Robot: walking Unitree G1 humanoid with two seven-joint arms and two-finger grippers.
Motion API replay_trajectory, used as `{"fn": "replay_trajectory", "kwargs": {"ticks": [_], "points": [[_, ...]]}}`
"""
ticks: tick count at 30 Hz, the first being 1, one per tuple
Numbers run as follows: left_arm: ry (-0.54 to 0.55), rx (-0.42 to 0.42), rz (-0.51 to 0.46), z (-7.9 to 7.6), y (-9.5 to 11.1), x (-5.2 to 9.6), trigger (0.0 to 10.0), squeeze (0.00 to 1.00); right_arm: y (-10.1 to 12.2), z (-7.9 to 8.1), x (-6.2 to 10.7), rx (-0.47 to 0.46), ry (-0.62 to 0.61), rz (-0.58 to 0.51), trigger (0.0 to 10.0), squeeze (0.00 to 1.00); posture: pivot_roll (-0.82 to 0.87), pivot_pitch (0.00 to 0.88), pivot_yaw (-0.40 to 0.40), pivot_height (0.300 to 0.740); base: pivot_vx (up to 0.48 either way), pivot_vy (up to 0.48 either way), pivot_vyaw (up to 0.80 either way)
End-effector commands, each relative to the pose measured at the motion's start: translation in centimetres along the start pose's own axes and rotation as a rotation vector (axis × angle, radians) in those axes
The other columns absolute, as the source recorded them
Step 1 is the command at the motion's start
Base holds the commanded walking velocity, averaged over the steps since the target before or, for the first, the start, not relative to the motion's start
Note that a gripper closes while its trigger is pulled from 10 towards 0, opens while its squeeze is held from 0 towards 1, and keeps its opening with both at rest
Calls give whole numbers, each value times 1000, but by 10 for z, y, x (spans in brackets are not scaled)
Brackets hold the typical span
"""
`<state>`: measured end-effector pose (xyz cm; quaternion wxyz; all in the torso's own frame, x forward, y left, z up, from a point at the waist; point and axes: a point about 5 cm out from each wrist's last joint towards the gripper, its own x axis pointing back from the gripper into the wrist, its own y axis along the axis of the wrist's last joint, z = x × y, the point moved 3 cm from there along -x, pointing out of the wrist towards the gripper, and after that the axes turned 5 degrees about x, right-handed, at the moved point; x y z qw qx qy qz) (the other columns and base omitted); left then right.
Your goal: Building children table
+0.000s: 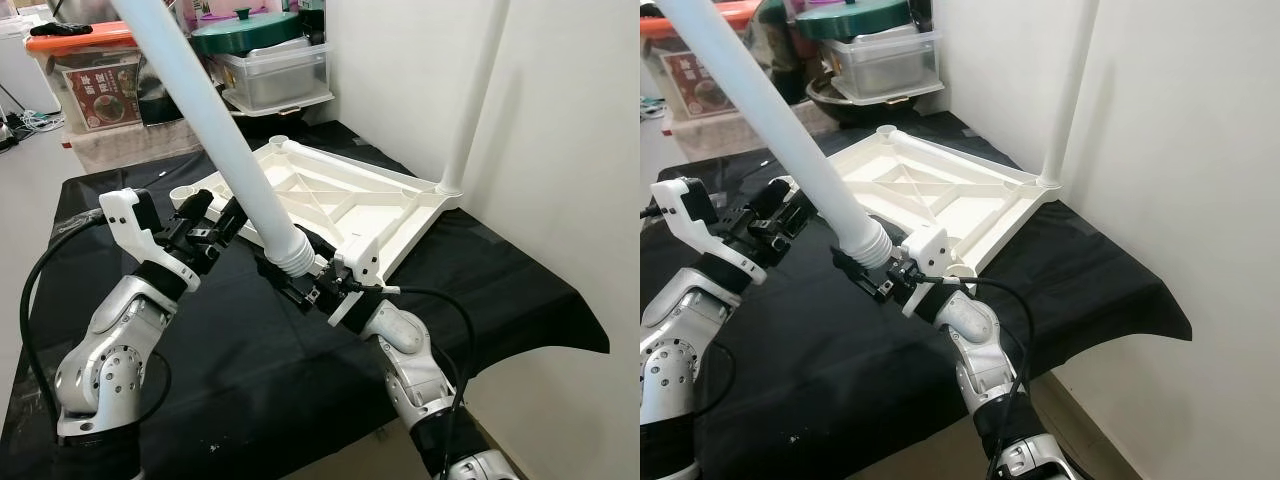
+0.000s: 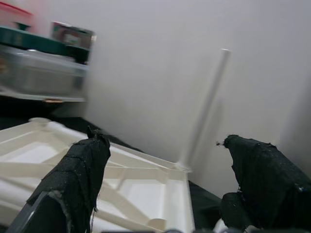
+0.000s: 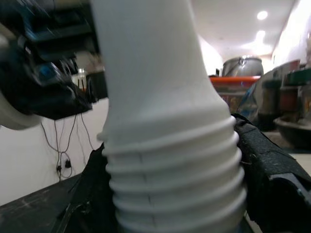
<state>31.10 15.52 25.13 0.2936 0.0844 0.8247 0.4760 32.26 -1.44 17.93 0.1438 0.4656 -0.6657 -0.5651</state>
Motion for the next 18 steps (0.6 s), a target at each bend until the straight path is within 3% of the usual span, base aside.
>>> {"fn": "replay_trajectory", "kwargs": {"ticks": [1,5,8,18], "points": [[-126,9,24,-23,-3,-5,10000,0,-7,12,-5,-39,65,38,0,0,1,0,21,740,0,0,0],[-103,-3,51,-20,-9,2,10000,0,-7,-3,-7,-99,-21,45,0,0,3,0,17,740,0,0,0],[-30,-24,65,-8,-14,11,10000,0,-6,-15,-7,-141,-78,41,0,0,8,0,8,740,0,0,0],[69,-70,42,7,-6,26,10000,0,-7,-18,-7,-107,-49,53,0,0,29,0,-19,740,0,0,0]]}}
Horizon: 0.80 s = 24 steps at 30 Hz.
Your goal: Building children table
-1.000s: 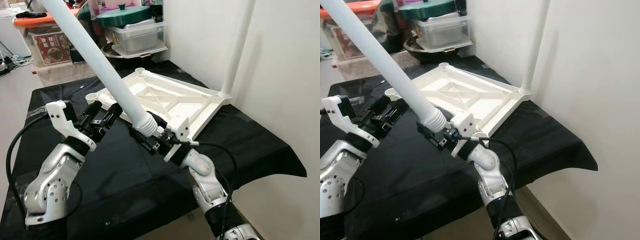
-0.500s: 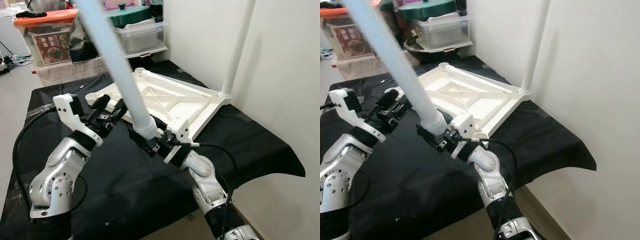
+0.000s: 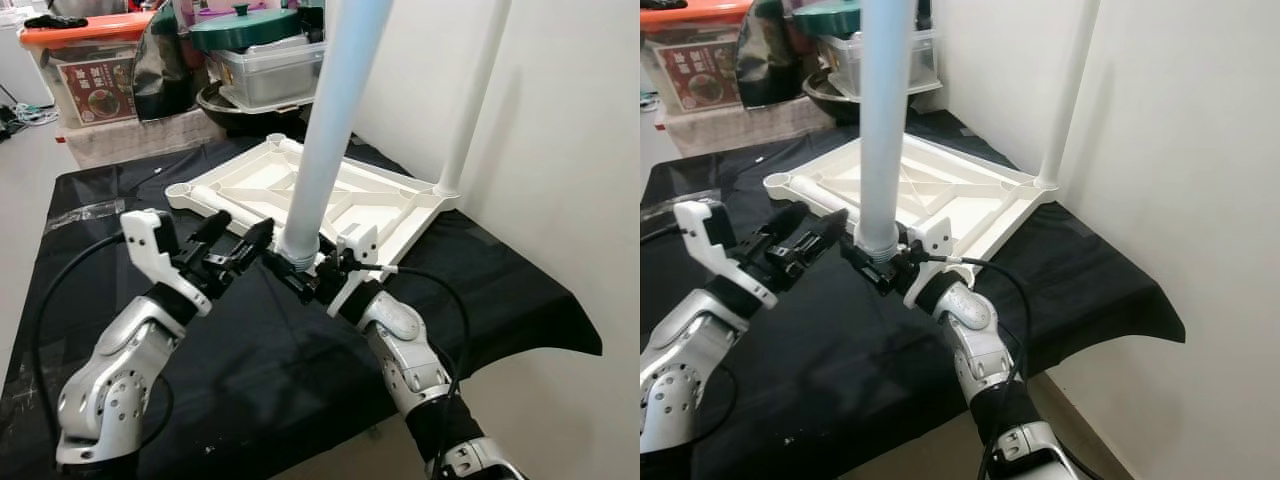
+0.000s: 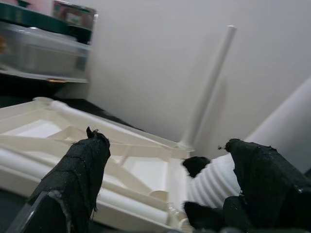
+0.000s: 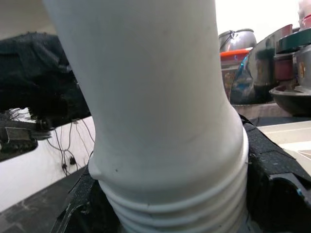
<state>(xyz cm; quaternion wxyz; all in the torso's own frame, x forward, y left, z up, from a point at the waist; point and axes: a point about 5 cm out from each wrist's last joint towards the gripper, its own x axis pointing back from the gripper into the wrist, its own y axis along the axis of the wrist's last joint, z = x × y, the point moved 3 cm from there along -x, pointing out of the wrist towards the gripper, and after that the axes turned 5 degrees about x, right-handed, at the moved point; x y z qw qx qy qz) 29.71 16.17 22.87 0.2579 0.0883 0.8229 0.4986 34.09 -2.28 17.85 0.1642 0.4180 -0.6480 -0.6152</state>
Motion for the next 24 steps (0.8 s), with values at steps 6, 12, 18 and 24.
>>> {"fn": "replay_trajectory", "kwargs": {"ticks": [6,12,18,24], "points": [[-33,-63,-12,-4,12,6,10000,0,-4,-6,-4,42,28,51,0,0,29,0,-20,740,0,0,0],[-183,-142,45,-30,6,4,10000,0,-7,-9,-6,65,63,106,0,0,27,0,-29,740,0,0,0],[-305,-198,125,-52,-7,6,10000,0,-11,-6,-8,68,88,135,0,0,22,0,-28,740,0,0,0],[-267,-220,104,-47,-5,1,10000,0,-12,3,-8,107,145,121,0,0,25,0,-34,740,0,0,0]]}}
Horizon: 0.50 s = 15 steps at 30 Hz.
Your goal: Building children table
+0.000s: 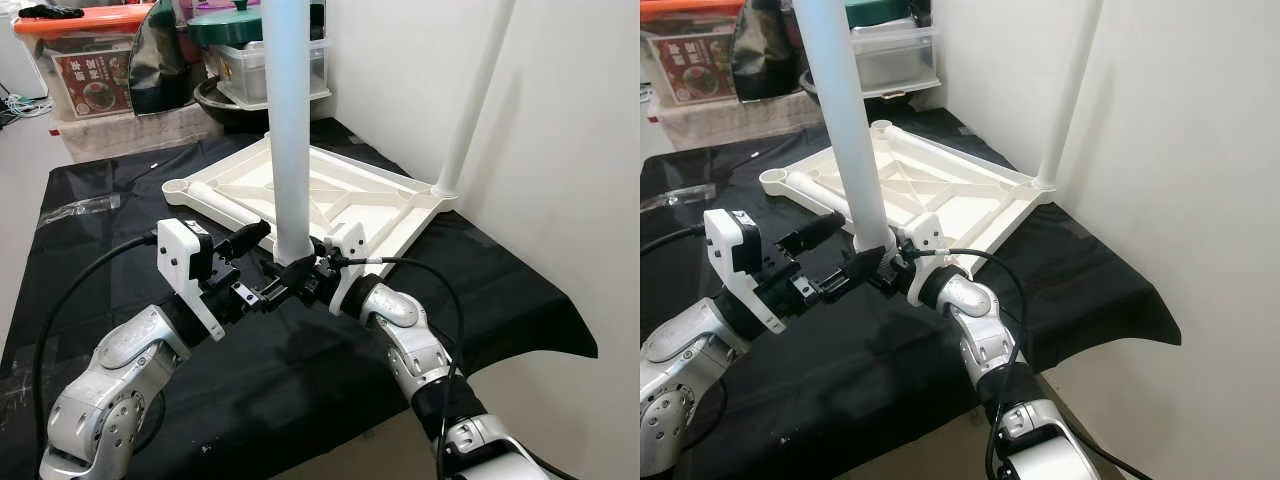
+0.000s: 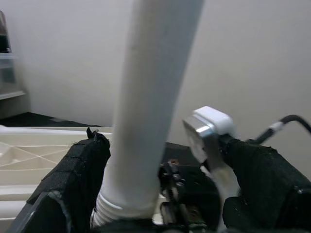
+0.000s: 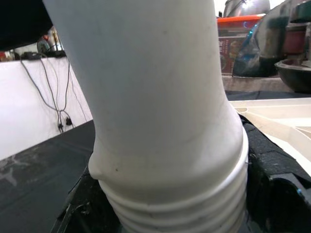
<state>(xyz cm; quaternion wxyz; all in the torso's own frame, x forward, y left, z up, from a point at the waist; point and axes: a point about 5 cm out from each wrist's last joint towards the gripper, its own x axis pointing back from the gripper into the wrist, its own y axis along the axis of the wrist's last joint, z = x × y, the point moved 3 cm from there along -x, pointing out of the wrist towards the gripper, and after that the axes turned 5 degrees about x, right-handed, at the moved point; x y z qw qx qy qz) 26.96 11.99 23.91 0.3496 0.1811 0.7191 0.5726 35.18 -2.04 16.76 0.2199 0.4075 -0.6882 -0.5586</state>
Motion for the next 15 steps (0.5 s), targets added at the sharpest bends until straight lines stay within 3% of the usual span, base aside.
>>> {"fn": "replay_trajectory", "kwargs": {"ticks": [1,8,15], "points": [[21,-26,-9,4,3,-1,10000,0,3,7,-3,39,48,-14,0,0,25,0,-34,740,0,0,0],[46,-55,-32,12,8,-7,10000,0,-4,18,3,99,136,8,0,0,27,0,-40,740,0,0,0],[-28,-63,-67,1,17,-20,10000,0,-8,20,5,148,168,39,0,0,30,0,-48,740,0,0,0]]}}
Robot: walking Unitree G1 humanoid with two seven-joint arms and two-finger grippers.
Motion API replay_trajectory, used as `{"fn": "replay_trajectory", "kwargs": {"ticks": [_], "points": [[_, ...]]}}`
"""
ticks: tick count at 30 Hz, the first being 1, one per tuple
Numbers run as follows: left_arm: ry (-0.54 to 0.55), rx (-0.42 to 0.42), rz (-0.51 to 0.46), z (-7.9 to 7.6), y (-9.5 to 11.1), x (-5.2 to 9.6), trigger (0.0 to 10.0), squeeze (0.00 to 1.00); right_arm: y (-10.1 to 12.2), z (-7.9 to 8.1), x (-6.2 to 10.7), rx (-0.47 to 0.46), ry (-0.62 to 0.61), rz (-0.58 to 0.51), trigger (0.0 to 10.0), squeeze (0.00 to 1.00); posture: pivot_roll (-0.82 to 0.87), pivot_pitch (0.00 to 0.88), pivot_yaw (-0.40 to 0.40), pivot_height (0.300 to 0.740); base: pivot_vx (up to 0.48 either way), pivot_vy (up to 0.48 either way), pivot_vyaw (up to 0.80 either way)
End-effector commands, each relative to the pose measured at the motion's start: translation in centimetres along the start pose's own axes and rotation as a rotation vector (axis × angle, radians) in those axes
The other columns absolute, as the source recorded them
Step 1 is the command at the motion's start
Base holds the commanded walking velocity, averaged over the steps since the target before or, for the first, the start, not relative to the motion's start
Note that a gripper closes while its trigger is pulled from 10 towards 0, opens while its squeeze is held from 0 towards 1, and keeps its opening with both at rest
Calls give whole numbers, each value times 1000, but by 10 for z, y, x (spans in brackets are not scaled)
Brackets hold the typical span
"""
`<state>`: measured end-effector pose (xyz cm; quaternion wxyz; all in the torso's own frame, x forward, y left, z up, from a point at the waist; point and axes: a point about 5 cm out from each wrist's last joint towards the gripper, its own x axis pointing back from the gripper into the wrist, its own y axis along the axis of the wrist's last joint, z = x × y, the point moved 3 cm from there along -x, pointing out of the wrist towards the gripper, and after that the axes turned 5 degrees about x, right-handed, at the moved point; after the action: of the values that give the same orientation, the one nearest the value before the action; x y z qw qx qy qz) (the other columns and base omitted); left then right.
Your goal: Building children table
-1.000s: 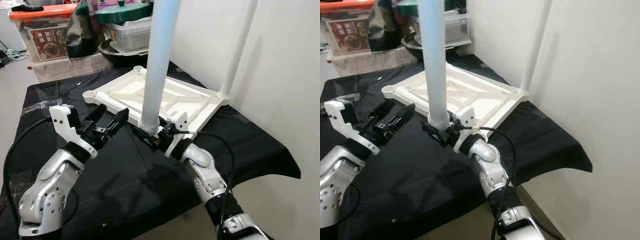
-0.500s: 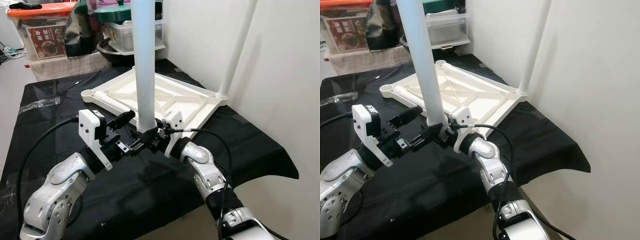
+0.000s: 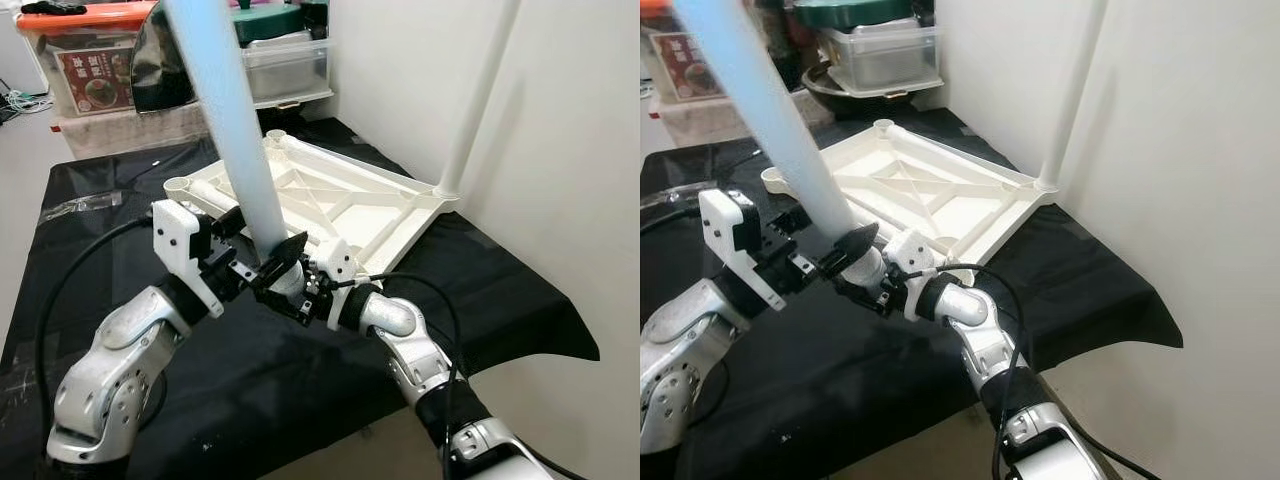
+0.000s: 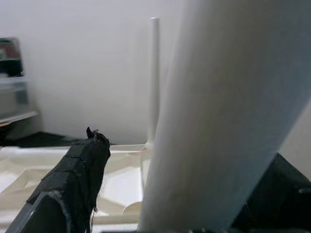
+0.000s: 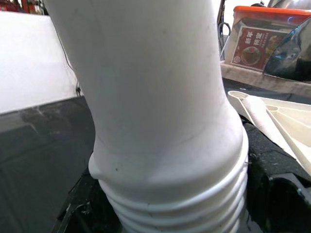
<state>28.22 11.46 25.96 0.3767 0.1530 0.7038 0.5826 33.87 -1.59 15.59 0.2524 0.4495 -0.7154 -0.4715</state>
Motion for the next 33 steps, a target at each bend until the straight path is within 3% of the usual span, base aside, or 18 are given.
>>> {"fn": "replay_trajectory", "kwargs": {"ticks": [1,6,7,8,10,11,12,13,18,31,33], "points": [[-28,-14,-19,-4,4,-6,10000,0,-2,4,-2,4,23,7,0,0,30,0,-48,740,0,0,0],[-37,-36,-39,-6,8,-12,10000,0,-3,5,-2,2,29,16,0,0,26,0,-47,740,0,0,0],[-17,-47,-68,-4,14,-16,2667,0,-4,4,-2,-3,27,24,0,0,26,0,-47,740,0,0,0],[0,-55,-91,-3,19,-19,2431,0,-5,4,-3,-5,26,28,0,0,24,0,-45,740,0,0,0],[0,-55,-91,-3,19,-19,2431,0,-5,4,-3,-5,26,28,0,0,24,0,-45,740,0,0,0],[14,-71,-122,-1,27,-22,8549,0,-6,4,-2,-10,26,31,0,0,23,0,-46,740,0,0,0],[14,-71,-122,-1,27,-22,8549,0,-6,4,-2,-10,26,31,0,0,23,0,-46,740,0,0,0],[33,-86,-156,2,37,-24,10000,0,-7,5,-2,-12,30,37,0,0,26,0,-49,740,0,0,0],[49,-128,-212,7,59,-24,10000,0,-12,8,0,-10,38,53,0,0,26,0,-49,740,0,0,0],[16,-144,-228,3,69,-26,10000,0,-15,7,-1,-3,39,66,0,0,37,0,-53,740,0,0,0],[15,-139,-247,2,74,-27,9647,0,-16,6,0,-2,38,67,0,0,36,0,-52,740,0,0,0]]}}
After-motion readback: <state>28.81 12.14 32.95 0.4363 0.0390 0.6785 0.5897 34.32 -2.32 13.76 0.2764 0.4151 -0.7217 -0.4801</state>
